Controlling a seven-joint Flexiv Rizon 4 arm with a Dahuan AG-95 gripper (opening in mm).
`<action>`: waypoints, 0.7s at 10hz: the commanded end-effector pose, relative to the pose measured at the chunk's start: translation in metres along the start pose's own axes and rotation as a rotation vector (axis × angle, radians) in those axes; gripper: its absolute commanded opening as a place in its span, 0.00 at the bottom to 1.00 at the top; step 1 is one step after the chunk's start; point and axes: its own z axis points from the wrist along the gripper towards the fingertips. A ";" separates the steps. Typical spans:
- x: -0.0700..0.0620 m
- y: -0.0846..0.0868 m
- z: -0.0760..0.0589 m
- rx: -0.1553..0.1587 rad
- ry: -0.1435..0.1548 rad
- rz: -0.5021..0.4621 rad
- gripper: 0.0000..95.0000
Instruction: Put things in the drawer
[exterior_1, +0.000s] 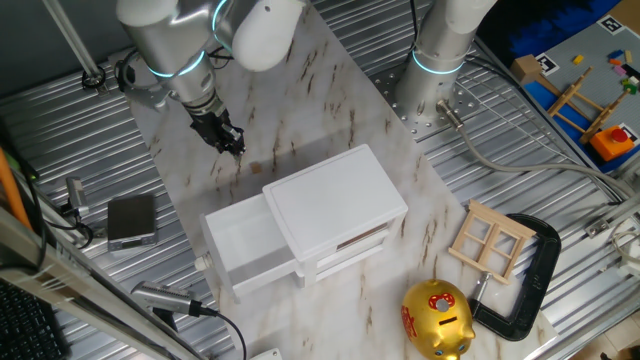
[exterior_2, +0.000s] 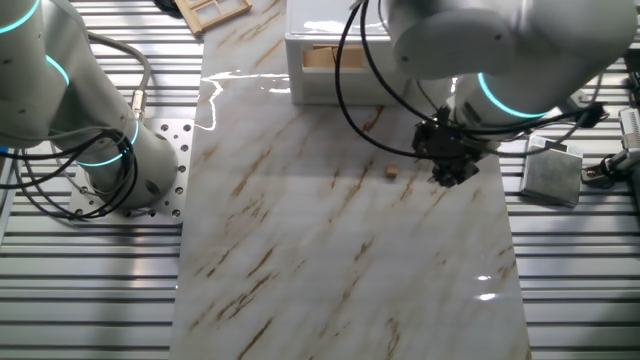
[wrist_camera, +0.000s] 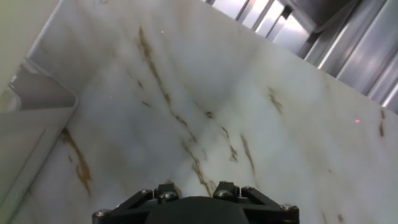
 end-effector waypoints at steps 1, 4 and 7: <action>0.000 0.003 0.005 0.003 0.003 0.000 0.40; 0.003 0.011 0.014 -0.001 0.004 -0.004 0.40; 0.004 0.016 0.021 0.000 0.006 -0.011 0.40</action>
